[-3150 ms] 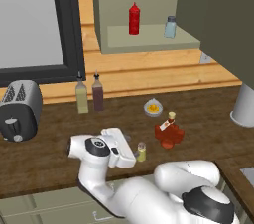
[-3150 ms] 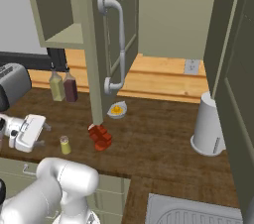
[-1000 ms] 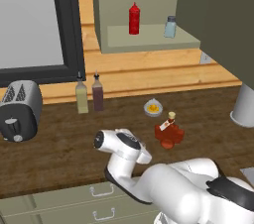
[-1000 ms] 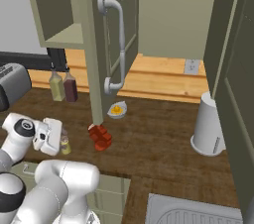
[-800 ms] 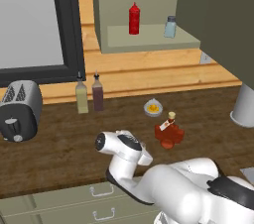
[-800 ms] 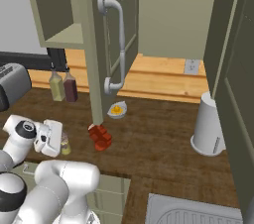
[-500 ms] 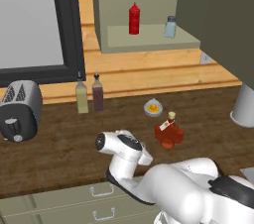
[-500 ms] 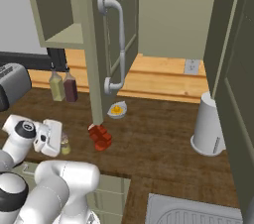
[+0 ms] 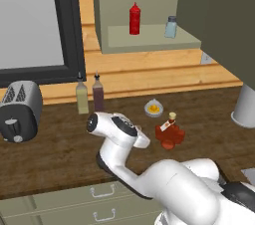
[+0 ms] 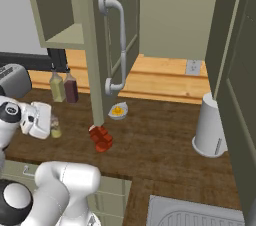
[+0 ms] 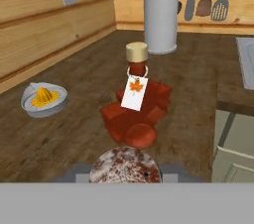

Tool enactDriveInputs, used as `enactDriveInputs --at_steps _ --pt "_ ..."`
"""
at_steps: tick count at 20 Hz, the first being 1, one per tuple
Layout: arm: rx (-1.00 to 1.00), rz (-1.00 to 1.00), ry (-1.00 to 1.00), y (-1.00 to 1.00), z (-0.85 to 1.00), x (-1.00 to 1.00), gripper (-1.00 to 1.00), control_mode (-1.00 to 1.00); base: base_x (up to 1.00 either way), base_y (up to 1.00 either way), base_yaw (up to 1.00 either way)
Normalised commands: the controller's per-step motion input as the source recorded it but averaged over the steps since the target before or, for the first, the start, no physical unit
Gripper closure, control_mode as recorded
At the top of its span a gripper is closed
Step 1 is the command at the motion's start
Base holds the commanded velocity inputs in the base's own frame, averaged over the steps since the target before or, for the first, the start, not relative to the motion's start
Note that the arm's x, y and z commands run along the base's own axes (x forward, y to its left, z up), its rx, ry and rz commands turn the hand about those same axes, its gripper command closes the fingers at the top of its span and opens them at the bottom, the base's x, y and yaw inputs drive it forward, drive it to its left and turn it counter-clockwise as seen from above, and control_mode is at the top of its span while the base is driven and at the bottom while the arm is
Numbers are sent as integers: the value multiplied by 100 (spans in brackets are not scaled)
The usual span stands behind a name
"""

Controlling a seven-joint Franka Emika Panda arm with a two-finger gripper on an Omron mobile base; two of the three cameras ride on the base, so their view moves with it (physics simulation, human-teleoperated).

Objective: Put the shaker and condiment bottle from the counter next to their counterparts in the cabinet.

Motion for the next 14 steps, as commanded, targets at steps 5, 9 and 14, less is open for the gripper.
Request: enactDriveInputs --at_steps 5,9,14 --pt "0 23 9 0 89 0 100 -100 0 0 0" --pt "0 31 3 0 86 0 100 -100 0 0 0" --pt "0 32 0 -1 98 0 100 -100 0 0 0"
